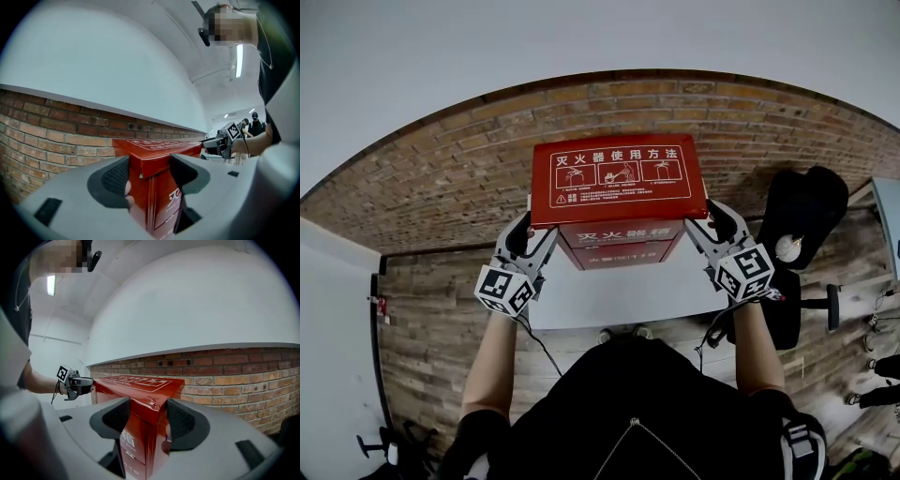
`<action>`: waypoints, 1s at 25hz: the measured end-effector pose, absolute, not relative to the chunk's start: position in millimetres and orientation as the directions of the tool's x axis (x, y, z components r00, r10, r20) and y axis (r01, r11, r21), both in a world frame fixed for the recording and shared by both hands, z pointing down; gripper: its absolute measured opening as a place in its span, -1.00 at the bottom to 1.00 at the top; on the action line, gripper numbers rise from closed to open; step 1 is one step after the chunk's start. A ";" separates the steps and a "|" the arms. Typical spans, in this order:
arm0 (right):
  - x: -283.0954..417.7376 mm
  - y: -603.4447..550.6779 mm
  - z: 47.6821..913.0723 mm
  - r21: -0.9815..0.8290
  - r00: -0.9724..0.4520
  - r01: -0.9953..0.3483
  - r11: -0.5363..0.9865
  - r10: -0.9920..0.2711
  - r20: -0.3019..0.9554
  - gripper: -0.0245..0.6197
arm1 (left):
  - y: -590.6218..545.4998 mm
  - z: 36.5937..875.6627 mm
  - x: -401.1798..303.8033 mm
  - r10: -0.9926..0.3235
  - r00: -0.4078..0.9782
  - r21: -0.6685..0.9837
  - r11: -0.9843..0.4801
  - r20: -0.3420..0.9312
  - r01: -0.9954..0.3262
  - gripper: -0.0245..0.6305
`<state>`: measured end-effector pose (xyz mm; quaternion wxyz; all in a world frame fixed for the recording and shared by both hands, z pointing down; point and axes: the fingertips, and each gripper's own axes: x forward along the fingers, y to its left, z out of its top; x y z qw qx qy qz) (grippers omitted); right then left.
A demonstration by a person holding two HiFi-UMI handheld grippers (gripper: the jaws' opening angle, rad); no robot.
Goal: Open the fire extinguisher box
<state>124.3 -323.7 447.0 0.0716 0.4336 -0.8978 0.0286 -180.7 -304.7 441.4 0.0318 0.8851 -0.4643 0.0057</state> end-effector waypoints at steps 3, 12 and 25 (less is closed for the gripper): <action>124.6 -323.3 444.3 0.002 -0.614 -0.783 0.622 -0.774 0.155 -0.14 | -304.1 437.6 -180.5 -0.822 0.568 0.051 -0.566 0.041 -0.823 0.04; 129.1 -333.7 390.5 -0.117 -0.652 -0.758 0.641 -0.749 0.119 -0.14 | -311.3 390.3 -178.6 -0.805 0.592 0.029 -0.592 0.024 -0.806 0.04; 127.0 -398.1 309.6 -0.117 -0.679 -0.731 0.673 -0.734 0.021 -0.14 | -368.5 314.5 -183.9 -0.810 0.581 -0.024 -0.581 -0.080 -0.814 0.04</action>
